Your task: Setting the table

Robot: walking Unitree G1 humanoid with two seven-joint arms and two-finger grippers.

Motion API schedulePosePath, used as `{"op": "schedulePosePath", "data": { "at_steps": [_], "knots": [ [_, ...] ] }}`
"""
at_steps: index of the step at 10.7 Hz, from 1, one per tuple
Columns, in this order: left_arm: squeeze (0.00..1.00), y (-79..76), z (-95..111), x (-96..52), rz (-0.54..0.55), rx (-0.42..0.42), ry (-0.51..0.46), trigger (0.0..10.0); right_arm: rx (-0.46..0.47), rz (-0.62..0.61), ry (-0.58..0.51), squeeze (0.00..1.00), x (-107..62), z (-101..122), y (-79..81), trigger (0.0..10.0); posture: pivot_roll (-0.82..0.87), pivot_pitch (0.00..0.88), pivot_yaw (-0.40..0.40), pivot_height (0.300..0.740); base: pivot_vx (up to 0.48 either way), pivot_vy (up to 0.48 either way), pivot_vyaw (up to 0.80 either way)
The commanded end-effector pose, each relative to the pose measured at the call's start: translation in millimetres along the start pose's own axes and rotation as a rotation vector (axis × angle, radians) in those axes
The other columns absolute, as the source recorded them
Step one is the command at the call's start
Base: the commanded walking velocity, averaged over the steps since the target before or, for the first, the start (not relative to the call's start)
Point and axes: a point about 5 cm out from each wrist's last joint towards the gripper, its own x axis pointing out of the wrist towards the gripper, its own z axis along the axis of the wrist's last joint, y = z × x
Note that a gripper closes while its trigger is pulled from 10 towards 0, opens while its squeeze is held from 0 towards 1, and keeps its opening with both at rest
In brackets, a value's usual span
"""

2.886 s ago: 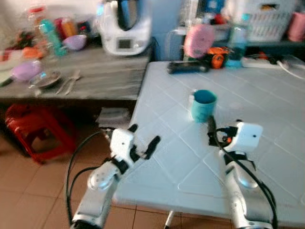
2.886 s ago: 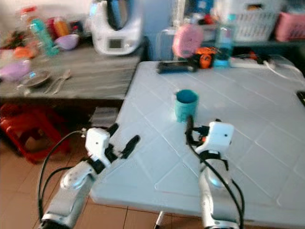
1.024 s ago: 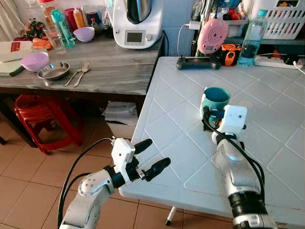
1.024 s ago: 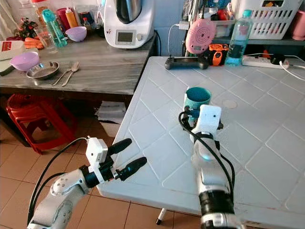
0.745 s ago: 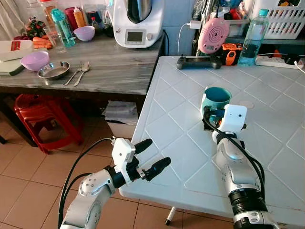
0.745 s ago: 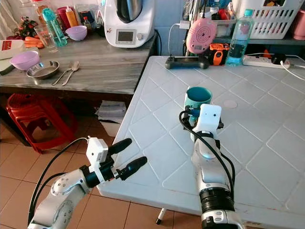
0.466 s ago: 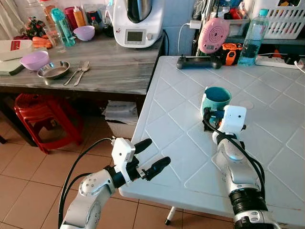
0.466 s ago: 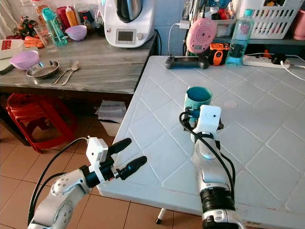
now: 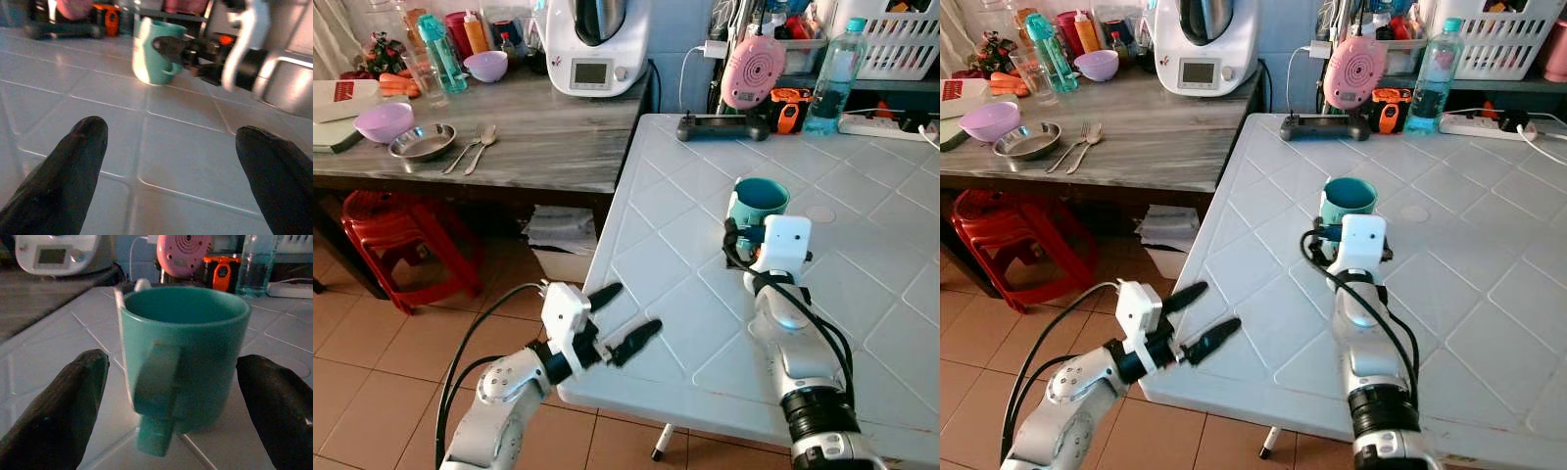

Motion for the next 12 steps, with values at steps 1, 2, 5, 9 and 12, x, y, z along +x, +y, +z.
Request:
{"op": "schedulePosePath", "data": {
  "at_steps": [1, 2, 5, 9, 12],
  "knots": [
    [0.00, 5.7, -0.2, -3.6, 0.038, 0.023, 0.007, 10.0, 0.009, 0.015, -0.007, 0.00, -2.1, 2.4, 4.2, 10.0, 0.06, 0.021, 0.069, 0.740, 0.000, 0.000, 0.00],
    [0.00, 7.2, -0.3, -4.3, 0.063, 0.026, -0.002, 10.0, 0.027, 0.047, -0.023, 0.00, -11.0, 2.0, 7.7, 10.0, 0.06, 0.018, 0.067, 0.740, 0.000, 0.000, 0.00],
    [0.00, 12.7, -1.4, -6.7, 0.114, 0.032, -0.022, 10.0, 0.022, 0.029, -0.102, 0.00, -36.1, 15.9, -2.0, 10.0, 0.06, 0.013, 0.063, 0.740, 0.000, 0.000, 0.00],
    [0.00, 35.3, 6.9, -11.0, 0.328, 0.088, -0.065, 10.0, -0.039, 0.015, -0.061, 0.00, -76.7, 1.2, -20.6, 10.0, 0.03, 0.010, 0.080, 0.740, 0.000, 0.000, 0.00],
    [0.00, 36.6, 10.5, -6.2, 0.350, 0.110, -0.074, 10.0, -0.039, 0.131, -0.032, 0.00, -92.5, -3.6, -13.9, 10.0, 0.03, 0.011, 0.087, 0.740, 0.000, 0.000, 0.00]
  ]
}}
